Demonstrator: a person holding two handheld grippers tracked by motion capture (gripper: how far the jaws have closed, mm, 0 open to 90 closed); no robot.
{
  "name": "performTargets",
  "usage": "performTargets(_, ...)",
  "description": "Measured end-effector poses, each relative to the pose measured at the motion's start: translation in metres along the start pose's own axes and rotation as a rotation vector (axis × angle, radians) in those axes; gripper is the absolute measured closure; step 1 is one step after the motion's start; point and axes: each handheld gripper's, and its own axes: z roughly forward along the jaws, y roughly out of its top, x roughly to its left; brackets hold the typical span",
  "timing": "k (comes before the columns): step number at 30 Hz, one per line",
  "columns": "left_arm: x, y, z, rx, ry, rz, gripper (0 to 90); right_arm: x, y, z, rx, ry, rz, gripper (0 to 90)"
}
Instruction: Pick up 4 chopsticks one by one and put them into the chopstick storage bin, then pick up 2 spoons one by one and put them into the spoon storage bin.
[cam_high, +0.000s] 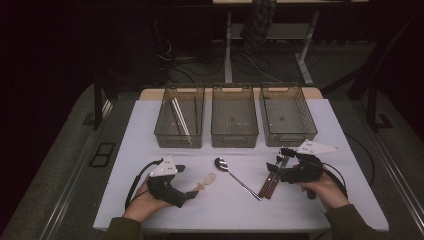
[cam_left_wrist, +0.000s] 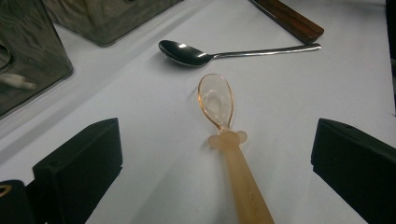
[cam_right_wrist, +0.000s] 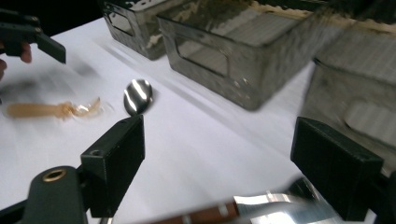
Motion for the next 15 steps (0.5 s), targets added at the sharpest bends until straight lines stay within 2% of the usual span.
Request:
performTargets(3,0.0,0.0,-0.001,-0.007,0.003,-0.005,0.6,-0.004,-0.012,-0.012,-0.006,-0.025,-0.024,17.5)
performTargets(9,-0.001,0.001,0.0,0.008,0.012,-0.016,3.1,-0.008,-0.032,-0.028,0.026,-0.054,-0.024,17.5)
performTargets(15,-0.004,0.003,0.002,0.03,0.003,-0.012,13.9,-0.002,-0.045,-0.041,0.035,-0.062,-0.023,17.5)
